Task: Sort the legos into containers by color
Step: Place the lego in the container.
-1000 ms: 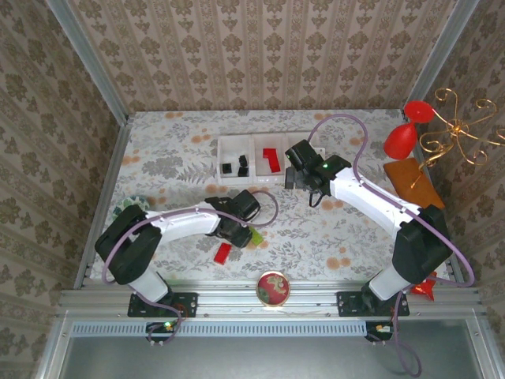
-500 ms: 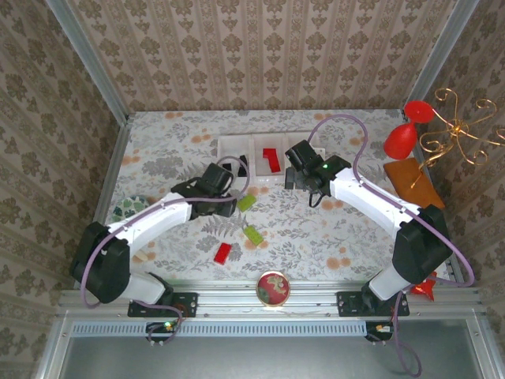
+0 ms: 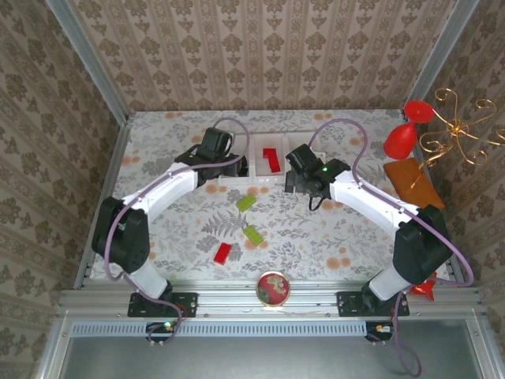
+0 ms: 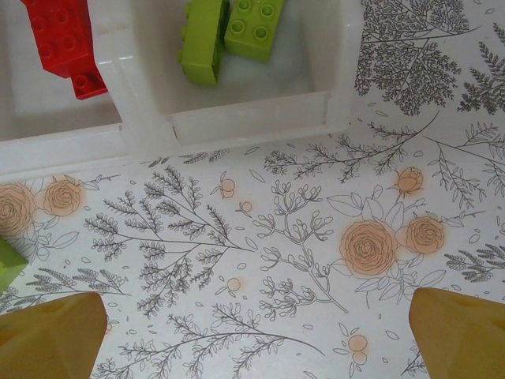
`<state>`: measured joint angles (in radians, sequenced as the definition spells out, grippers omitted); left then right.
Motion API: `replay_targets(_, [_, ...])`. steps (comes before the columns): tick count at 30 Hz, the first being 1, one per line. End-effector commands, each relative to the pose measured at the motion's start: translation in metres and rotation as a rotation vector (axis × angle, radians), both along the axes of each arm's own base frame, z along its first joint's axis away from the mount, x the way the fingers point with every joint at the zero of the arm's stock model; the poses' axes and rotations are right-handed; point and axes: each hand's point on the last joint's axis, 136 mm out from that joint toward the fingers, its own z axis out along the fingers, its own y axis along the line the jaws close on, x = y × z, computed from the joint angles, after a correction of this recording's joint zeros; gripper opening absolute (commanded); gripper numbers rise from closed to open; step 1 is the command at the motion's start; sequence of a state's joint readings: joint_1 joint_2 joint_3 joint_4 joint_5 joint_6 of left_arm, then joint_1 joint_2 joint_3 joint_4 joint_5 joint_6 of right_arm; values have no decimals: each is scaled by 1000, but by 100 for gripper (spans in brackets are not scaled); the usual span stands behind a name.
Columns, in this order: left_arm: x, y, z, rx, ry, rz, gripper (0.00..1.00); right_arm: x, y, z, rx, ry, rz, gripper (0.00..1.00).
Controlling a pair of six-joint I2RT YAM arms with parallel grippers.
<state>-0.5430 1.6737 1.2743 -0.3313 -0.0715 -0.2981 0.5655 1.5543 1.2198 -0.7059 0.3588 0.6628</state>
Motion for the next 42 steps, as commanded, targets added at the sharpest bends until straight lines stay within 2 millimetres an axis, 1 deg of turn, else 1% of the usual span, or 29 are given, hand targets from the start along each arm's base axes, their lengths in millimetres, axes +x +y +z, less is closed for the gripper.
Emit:
replay_targets(1, [23,-4,2,12,-25,-2,20,-3,-2,8,33,-23,-22,100])
replay_targets(7, [51,-7,-16,18,10,29,22,-8,6,0,34,-9,12,100])
replay_targets(11, [61,-7,-28,25,33,49,25,-14,14,-8,21,14,41,100])
replay_targets(15, [66,-6,-34,35,39,70,33,-21,31,-18,14,40,95,99])
replay_targets(19, [67,-5,-33,30,37,83,44,-28,50,-35,14,82,154,99])
replay_targets(24, [65,-2,-25,27,23,90,51,-37,73,-46,29,119,233,97])
replay_targets(27, [64,1,-17,20,6,96,55,-41,86,-47,37,129,276,96])
replay_targets(29, [63,2,-12,14,-3,99,59,-43,90,-48,37,135,292,96])
replay_targets(35, [56,5,4,-9,-27,100,65,-53,105,-52,52,160,343,93])
replay_targets(38, [50,8,17,-32,-52,107,72,-61,115,-57,46,184,386,89])
replay_targets(42, [38,16,32,-54,-81,119,87,-72,130,-64,47,219,445,84])
